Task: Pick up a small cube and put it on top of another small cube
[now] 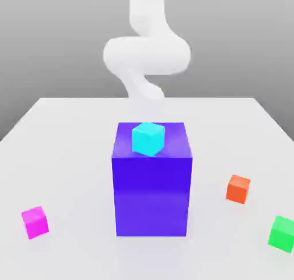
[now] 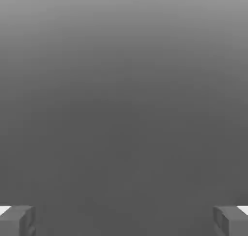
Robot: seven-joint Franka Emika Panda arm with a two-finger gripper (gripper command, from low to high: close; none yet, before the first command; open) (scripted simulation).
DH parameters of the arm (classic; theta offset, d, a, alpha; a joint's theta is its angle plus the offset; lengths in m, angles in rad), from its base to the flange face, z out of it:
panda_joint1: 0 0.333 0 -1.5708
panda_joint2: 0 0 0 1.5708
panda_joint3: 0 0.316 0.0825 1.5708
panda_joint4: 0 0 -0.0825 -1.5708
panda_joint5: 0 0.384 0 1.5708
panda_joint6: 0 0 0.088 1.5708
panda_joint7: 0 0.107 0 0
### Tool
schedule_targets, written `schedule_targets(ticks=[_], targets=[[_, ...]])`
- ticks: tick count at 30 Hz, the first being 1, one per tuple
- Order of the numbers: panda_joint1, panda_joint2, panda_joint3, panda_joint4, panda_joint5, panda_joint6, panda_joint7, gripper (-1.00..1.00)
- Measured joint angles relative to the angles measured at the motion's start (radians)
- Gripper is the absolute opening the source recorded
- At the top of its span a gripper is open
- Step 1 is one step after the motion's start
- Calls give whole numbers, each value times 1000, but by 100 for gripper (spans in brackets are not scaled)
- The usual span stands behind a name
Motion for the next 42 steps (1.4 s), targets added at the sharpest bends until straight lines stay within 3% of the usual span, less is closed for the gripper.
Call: schedule_targets(ticks=[15,23,29,30,37,42], targets=[[-254,550,-114,-153,-73,259,241,0],[-383,841,-165,-235,56,398,248,0],[-460,1059,-100,-220,162,549,192,0],[-471,1090,-88,-213,169,574,186,-100],[-474,1095,-84,-212,169,579,187,-100],[-445,939,-126,-245,108,456,233,-100]])
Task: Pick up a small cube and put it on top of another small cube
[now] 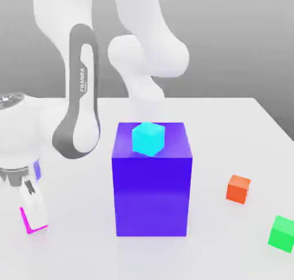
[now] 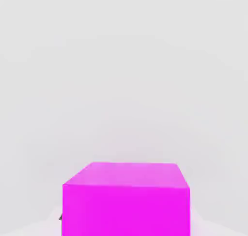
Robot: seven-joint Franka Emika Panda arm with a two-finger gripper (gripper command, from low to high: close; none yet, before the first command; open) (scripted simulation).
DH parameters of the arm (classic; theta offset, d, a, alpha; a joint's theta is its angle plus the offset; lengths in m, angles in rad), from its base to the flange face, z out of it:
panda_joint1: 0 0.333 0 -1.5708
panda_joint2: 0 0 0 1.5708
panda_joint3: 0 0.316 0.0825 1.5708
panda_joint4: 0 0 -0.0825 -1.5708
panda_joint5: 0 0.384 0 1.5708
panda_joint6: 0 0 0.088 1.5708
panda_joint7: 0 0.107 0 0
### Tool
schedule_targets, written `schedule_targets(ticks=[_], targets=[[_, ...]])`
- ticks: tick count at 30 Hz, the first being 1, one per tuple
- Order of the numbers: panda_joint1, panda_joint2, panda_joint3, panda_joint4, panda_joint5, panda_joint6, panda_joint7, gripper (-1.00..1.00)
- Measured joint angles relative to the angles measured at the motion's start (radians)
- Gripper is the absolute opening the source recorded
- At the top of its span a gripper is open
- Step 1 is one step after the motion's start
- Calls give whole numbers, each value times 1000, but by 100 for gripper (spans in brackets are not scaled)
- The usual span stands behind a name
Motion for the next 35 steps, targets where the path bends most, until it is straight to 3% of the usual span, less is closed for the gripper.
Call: schedule_targets(ticks=[10,26,32,33,35], targets=[[190,7,260,127,-43,-64,-234,-100],[728,-32,536,188,-208,-220,465,-100],[799,103,467,190,-336,-111,648,-100],[809,122,455,191,-350,-94,660,100],[809,122,455,191,-350,-94,660,100]])
